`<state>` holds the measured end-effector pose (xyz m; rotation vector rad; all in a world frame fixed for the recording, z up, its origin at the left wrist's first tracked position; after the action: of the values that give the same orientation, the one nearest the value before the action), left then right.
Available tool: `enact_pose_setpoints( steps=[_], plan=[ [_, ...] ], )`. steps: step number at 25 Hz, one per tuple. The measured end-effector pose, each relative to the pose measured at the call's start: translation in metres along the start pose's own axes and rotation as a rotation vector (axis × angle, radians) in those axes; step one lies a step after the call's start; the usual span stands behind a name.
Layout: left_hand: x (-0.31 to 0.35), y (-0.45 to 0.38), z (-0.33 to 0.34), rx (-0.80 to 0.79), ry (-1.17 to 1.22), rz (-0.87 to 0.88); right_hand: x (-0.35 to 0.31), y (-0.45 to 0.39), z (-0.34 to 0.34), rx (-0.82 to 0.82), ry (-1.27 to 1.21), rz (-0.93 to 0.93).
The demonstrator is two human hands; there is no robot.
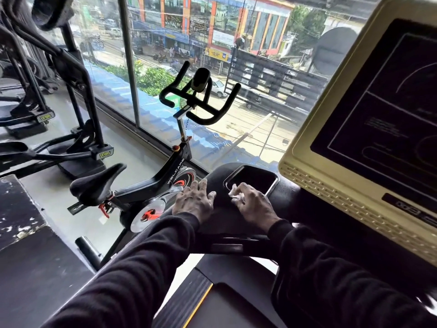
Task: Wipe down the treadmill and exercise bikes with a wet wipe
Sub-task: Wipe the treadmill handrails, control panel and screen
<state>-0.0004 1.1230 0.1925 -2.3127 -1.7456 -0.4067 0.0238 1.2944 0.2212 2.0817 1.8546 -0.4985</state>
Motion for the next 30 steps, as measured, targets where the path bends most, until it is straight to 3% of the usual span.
enact_pose_setpoints(
  steps=[3, 5, 7, 10, 13, 16, 19, 23, 30],
  plan=[
    [0.0, -0.003, 0.004, 0.007, 0.0, 0.022, -0.016, -0.003, 0.01, -0.076, 0.083, 0.066],
    [0.0, -0.001, 0.004, -0.016, -0.017, 0.024, -0.019, 0.004, 0.016, -0.117, 0.192, -0.011],
    [-0.001, 0.0, 0.002, -0.033, -0.01, -0.004, 0.0, 0.012, 0.004, -0.125, 0.343, -0.053],
    [0.016, -0.01, 0.0, -0.031, -0.005, 0.041, 0.035, 0.017, -0.012, -0.168, 0.57, 0.059],
    [0.04, -0.016, 0.008, -0.058, -0.015, 0.162, 0.024, 0.017, 0.0, -0.206, 0.528, 0.093],
    [0.042, -0.022, 0.014, -0.047, -0.04, 0.159, 0.018, 0.041, 0.005, -0.196, 0.507, 0.123],
    [0.044, -0.029, 0.015, -0.073, -0.06, 0.159, 0.037, 0.053, -0.005, -0.17, 0.549, 0.342],
    [0.046, -0.031, 0.012, -0.097, -0.068, 0.163, 0.06, -0.005, -0.032, -0.158, 0.358, 0.563],
    [0.046, -0.032, 0.013, -0.078, -0.07, 0.173, 0.031, 0.027, 0.002, -0.206, 0.492, 0.523]
  ],
)
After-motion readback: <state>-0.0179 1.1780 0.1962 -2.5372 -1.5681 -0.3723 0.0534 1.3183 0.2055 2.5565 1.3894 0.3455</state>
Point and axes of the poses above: each hand's wrist, its own y-axis away from the middle knuckle, its own z-axis out of the palm, x = y × z, the point moved 4 cm from there along -y, towards the middle knuckle, and after that the axes turned 9 degrees about z, right-handed, at the moved point
